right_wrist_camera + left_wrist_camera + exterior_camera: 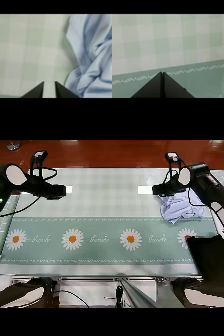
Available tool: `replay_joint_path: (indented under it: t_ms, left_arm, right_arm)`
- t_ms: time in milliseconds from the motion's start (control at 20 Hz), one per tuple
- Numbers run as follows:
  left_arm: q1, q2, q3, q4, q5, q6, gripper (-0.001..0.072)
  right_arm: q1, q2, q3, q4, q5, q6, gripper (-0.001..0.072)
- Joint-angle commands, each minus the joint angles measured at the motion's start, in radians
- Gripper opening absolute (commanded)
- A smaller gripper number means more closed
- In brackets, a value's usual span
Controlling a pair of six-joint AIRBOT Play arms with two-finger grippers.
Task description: Fold the shirts.
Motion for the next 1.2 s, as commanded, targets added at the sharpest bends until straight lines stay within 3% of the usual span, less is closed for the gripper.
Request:
replay_joint_path:
  t_ms: [0, 50, 100, 200, 300, 400, 550, 700, 750, 900, 1000, 1150]
  left_arm:
    - [-0.001, -0.012, 0.000, 0.000, 0.138, 0.000, 0.0135]
    - [0.000, -0.020, 0.000, 0.001, 0.168, 0.000, 0.0377]
    - [0.001, -0.033, 0.000, 0.003, 0.200, 0.000, 0.0683]
    - [0.007, -0.060, 0.001, 0.008, 0.208, 0.000, 0.0703]
    - [0.010, -0.082, 0.000, 0.008, 0.206, -0.001, 0.0703]
    - [0.010, -0.100, 0.000, 0.008, 0.205, -0.001, 0.0703]
    - [0.009, -0.130, 0.000, 0.007, 0.192, 0.000, 0.0703]
    - [0.010, -0.139, 0.002, 0.008, 0.049, 0.000, 0.0703]
    - [0.013, -0.135, 0.002, 0.009, -0.003, 0.001, 0.0703]
    - [0.028, -0.113, 0.009, 0.064, -0.202, 0.030, 0.0703]
    - [0.048, -0.066, 0.008, 0.100, -0.297, 0.031, 0.0703]
    - [0.057, 0.089, 0.005, 0.095, -0.298, 0.030, 0.0703]
  right_arm:
    - [-0.035, -0.024, 0.001, -0.274, -0.260, 0.052, 0.0627]
    - [-0.072, -0.037, 0.001, -0.313, -0.301, 0.099, 0.0626]
    - [-0.126, -0.055, 0.001, -0.322, -0.334, 0.154, 0.0627]
    - [-0.249, -0.093, 0.001, -0.310, -0.350, 0.275, 0.0626]
    - [-0.365, -0.132, 0.001, -0.241, -0.338, 0.307, 0.0626]
    - [-0.446, -0.169, 0.001, -0.116, -0.294, 0.243, 0.0623]
    - [-0.492, -0.237, 0.001, 0.052, -0.276, 0.043, 0.0612]
    - [-0.491, -0.275, 0.001, 0.153, -0.225, 0.017, 0.0583]
    - [-0.491, -0.276, 0.001, 0.208, -0.203, -0.003, 0.0484]
    - [-0.492, -0.276, 0.022, 0.468, -0.066, -0.199, 0.0021]
    - [-0.491, -0.258, 0.106, 0.542, 0.036, -0.232, 0.0019]
    - [-0.488, -0.140, 0.262, 0.649, 0.045, -0.291, 0.0018]
